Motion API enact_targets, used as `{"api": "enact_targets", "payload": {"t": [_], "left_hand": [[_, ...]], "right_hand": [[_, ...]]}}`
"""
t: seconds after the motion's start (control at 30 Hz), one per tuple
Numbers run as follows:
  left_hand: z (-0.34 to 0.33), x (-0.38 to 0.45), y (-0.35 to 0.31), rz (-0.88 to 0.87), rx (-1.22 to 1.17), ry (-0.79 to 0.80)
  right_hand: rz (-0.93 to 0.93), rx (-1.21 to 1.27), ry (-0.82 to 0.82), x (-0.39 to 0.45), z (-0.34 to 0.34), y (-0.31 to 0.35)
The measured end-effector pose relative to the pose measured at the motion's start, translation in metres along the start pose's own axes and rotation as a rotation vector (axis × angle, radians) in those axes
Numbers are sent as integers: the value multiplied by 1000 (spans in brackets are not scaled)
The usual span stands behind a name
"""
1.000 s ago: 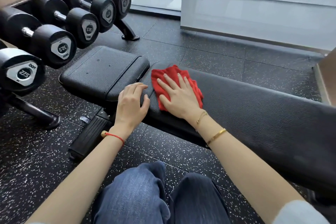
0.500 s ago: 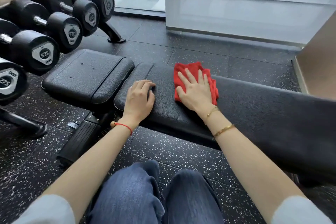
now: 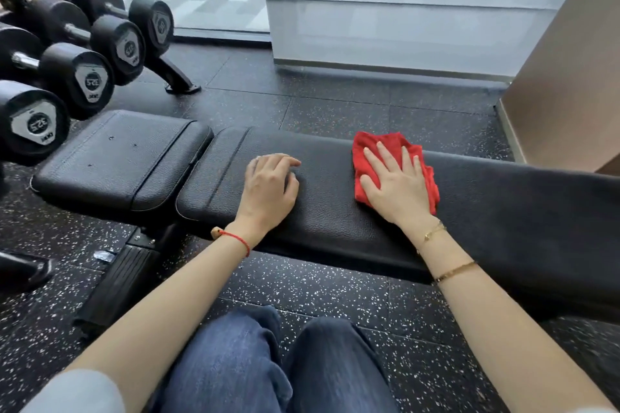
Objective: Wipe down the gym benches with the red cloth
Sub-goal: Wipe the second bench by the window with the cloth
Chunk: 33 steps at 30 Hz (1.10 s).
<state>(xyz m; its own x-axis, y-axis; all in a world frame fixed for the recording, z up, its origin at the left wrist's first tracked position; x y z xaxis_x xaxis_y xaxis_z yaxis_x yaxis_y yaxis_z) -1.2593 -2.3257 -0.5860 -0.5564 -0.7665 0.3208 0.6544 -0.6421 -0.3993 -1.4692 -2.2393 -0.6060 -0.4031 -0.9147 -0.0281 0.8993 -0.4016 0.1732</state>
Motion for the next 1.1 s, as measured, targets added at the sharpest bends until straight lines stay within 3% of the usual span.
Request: {"api": "enact_targets", "payload": {"t": [0.23,0.37,0.53,0.63,0.83,0.97,1.1], "left_hand": [[-18,6,-13,-10,-3,40],[-19,6,-12,-28,0,34],[-21,5,-11,-18,3,44],[-21,7,-12,1,5,48],[-20,5,-15,15,7,48],[-22,6,-19,29,54,87],[-21,9,-35,43,53,120]], "right_hand": [[146,11,17,-10,-4,31],[219,9,7,-40,-6,12],[-65,1,-9,-8,6,-39],[-134,31,28,13,5,-25],[156,28,23,-28,-7,25],[174,28,11,-60,-3,-9],[-28,5,-28,-60,10,-80]]}}
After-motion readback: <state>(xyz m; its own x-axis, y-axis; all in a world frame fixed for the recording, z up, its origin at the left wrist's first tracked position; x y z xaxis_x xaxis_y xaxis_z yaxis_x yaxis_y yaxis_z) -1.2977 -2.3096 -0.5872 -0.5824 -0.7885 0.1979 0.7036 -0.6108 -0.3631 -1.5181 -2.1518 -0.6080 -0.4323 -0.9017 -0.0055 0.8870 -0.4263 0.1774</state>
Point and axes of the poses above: each hand's wrist, its own x-axis towards the middle knuckle, its own z-axis out of the back of the hand, y = z × x, the point moved 8 cm from there along x, towards the middle knuckle, and after that the axes turned 6 degrees about y, right-handed, at the moved point
